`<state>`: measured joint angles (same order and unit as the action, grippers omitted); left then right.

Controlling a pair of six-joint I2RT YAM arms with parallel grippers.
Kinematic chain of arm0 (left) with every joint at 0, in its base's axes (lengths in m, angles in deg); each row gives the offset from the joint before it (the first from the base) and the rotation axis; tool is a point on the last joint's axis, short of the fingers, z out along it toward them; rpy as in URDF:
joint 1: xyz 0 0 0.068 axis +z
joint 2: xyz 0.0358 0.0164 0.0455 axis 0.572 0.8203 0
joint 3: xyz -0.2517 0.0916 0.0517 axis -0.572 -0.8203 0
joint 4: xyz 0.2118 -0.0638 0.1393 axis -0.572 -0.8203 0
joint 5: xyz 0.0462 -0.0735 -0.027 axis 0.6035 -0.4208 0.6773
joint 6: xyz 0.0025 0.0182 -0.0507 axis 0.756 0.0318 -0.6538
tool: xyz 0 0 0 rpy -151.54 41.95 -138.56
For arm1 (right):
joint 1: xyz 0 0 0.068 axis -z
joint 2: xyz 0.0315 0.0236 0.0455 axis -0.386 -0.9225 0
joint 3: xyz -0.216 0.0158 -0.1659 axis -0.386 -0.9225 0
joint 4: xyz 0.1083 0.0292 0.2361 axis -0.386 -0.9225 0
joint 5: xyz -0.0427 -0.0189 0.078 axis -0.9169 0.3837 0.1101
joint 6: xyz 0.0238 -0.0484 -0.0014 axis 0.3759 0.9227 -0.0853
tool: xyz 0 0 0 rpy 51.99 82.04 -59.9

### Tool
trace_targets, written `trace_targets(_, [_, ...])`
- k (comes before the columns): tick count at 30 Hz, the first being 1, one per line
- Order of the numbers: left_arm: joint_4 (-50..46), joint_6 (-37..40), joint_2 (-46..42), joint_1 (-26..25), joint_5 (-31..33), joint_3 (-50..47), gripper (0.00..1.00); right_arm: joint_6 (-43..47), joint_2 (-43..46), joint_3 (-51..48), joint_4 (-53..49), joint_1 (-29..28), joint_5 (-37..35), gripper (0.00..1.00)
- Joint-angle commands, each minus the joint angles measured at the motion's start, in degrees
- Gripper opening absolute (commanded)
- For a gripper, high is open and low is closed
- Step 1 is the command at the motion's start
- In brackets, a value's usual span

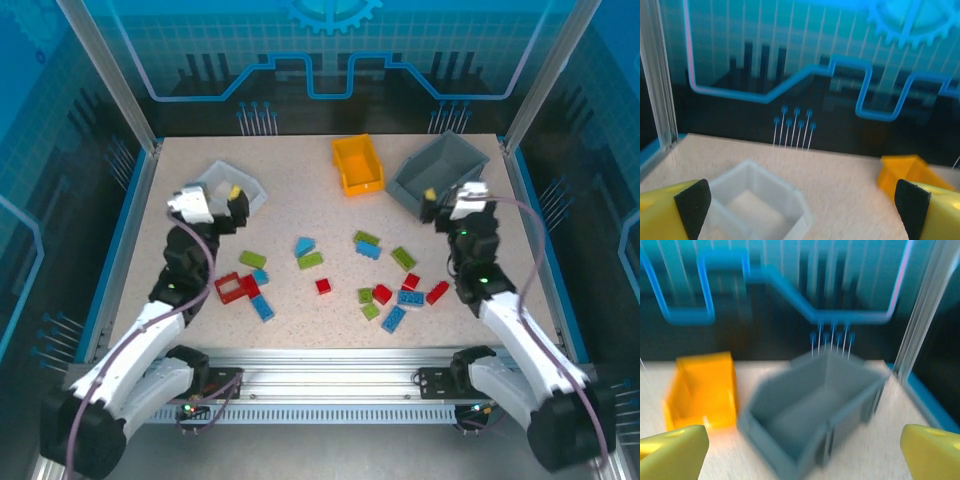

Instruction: Sort the legos into containers by color

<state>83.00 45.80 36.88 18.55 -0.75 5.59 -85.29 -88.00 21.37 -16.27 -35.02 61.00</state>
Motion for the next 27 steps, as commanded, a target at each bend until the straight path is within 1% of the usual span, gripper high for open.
trace_targets(1, [-41.6,-24.0,-0.9,-0.2,7.5,14.2,0.99,-20.4,4.1,11.8,-28.4,1.0,-0.1,1.00])
trace_targets(2, [-43.1,-26.1,-0.8,0.4,5.2,14.8,0.99,-27.1,4.0,15.5,-35.3,1.4,0.4,1.00])
trace_targets(3, [-43.2,-27.5,0.0,3.5,-2.9,15.0,0.99,-28.7,4.1,16.4,-38.3,2.3,4.4,1.00])
trace_targets(4, [-47.1,-31.4,2.1,8.2,-10.0,16.9,0.99,-26.6,3.9,17.1,-38.7,3.6,11.2,1.00])
trace_targets(5, [-52.1,-34.9,4.8,11.7,-13.6,19.2,0.99,-26.3,3.4,18.3,-40.3,4.1,14.9,0.95])
trace_targets(6, [-56.7,-36.5,8.0,14.9,-17.1,22.0,0.99,-26.4,2.4,20.4,-43.9,3.8,16.4,0.88])
trace_targets(7, [-59.7,-36.5,11.4,17.1,-20.1,24.5,0.98,-26.3,1.4,22.0,-46.6,3.3,18.0,0.85])
trace_targets(9, [-61.3,-35.7,16.8,19.4,-22.6,27.8,0.95,-25.1,-0.1,24.3,-49.1,1.9,21.4,0.81])
trace_targets(10, [-60.8,-35.2,19.3,20.4,-24.0,29.1,0.94,-24.1,-0.9,25.2,-49.5,0.6,23.1,0.80])
trace_targets(13, [-59.8,-34.7,26.5,22.6,-25.5,33.5,0.88,-21.2,-3.5,27.7,-51.0,-3.9,23.8,0.84])
trace_targets(14, [-59.3,-34.4,28.8,22.8,-24.9,34.8,0.87,-20.7,-4.4,28.3,-51.4,-4.8,24.0,0.84])
trace_targets(16, [-58.1,-33.5,34.5,23.8,-25.5,37.6,0.82,-20.5,-6.0,29.1,-51.8,-6.3,25.3,0.84])
trace_targets(19, [-58.4,-32.4,42.8,25.5,-27.2,42.4,0.77,-21.0,-7.0,29.0,-51.3,-8.1,26.2,0.84])
trace_targets(24, [-56.6,-29.9,53.0,26.0,-29.8,49.2,0.76,-21.3,-8.0,28.5,-50.7,-9.2,27.1,0.85])
trace_targets(27, [-58.5,-29.0,58.6,25.9,-31.7,53.4,0.67,-21.4,-8.9,28.9,-50.9,-9.3,27.4,0.85])
